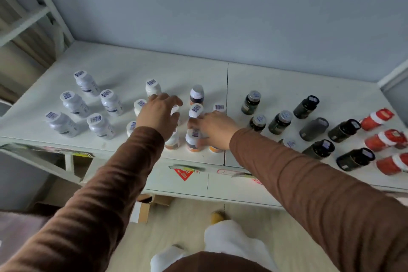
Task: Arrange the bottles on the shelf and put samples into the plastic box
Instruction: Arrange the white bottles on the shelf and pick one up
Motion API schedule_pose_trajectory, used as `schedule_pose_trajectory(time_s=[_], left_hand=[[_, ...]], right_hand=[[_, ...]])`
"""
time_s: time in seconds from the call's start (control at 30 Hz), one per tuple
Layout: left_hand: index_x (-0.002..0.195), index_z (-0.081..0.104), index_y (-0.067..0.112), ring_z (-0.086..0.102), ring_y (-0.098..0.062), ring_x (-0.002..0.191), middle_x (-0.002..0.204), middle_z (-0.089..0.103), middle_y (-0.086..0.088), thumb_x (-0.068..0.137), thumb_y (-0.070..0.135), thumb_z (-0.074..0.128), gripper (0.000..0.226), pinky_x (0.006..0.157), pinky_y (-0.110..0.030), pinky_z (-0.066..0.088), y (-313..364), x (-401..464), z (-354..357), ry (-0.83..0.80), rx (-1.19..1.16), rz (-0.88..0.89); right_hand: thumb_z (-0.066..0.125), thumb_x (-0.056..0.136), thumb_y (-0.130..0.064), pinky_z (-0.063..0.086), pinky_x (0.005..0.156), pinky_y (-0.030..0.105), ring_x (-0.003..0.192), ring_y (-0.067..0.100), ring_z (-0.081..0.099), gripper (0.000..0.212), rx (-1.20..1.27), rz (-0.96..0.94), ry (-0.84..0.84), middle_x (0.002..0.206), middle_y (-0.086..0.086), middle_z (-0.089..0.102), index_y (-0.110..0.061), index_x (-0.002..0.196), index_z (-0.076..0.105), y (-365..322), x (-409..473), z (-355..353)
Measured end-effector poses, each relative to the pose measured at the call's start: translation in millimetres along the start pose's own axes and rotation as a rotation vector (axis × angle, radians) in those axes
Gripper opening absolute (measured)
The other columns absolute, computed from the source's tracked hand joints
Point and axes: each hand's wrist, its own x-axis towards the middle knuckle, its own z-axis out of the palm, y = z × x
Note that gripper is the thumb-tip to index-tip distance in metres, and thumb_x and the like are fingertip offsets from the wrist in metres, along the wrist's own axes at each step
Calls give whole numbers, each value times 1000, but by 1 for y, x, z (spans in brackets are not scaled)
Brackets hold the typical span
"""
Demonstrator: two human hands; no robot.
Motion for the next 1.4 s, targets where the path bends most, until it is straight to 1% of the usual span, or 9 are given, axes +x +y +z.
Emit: schedule_pose_trajectory(time_s=[0.13,0.27,0.47,0.6,0.77,0.87,0.97,1.17,1.4], left_hand=[[111,66,21,53,-30,109,110,65,-4,86,17,62,25,90,-38,43,0,-14,1,-9,-69,35],[109,64,19,57,-27,101,104,66,-3,88,25,62,22,85,-38,46,3,-24,0,54,-164,86],[115,54,9,64,-5,79,94,66,1,91,28,65,33,71,-17,49,35,-37,-9,-49,-951,-118],[112,62,9,60,-17,76,94,61,-10,96,39,49,36,72,-27,50,40,-30,-19,-331,-1585,-327],[112,63,11,54,-17,70,86,60,-10,98,52,37,50,65,-24,51,39,-32,-19,-574,-1783,-437],[121,58,2,61,-27,91,103,62,-18,94,39,52,46,85,-30,55,30,-32,-13,-491,-1661,-331],[123,56,5,60,-35,111,119,63,-20,84,29,71,48,105,-46,45,25,-29,-12,-407,-1319,-203],[123,51,22,54,-19,107,114,56,1,69,19,83,63,96,-39,47,16,-22,-14,-266,-446,58],[119,60,25,48,-24,113,119,58,-3,81,16,68,40,92,-27,35,-9,-11,-24,-137,-143,41]], right_hand=[[59,90,-34,33,70,29,93,30,59,29,111,105,2,104,5,61,-20,114,52,-5,-3,-8],[74,79,-38,43,70,30,81,20,59,33,576,263,189,89,-2,64,-20,101,57,6,-15,-43],[76,80,-32,41,65,29,67,11,50,34,1041,331,440,73,0,54,-7,90,55,4,-20,-85],[73,82,-40,35,59,29,57,15,42,33,1145,316,493,63,0,50,-12,84,56,-3,-15,-95],[71,80,-53,37,63,28,58,10,43,39,1100,287,528,59,-6,50,-16,76,57,-14,-10,-100],[64,78,-63,42,67,32,66,13,50,48,813,240,444,69,2,58,-15,82,61,-7,-11,-100],[70,81,-51,48,74,31,79,13,59,33,716,224,371,85,-5,64,-22,95,64,-1,-22,-103],[77,79,-35,45,81,29,93,11,59,38,527,189,233,102,-11,65,-28,114,66,0,-25,-86],[62,89,-34,42,73,32,90,25,60,19,169,99,66,103,0,63,-22,104,61,-1,-7,-21]])
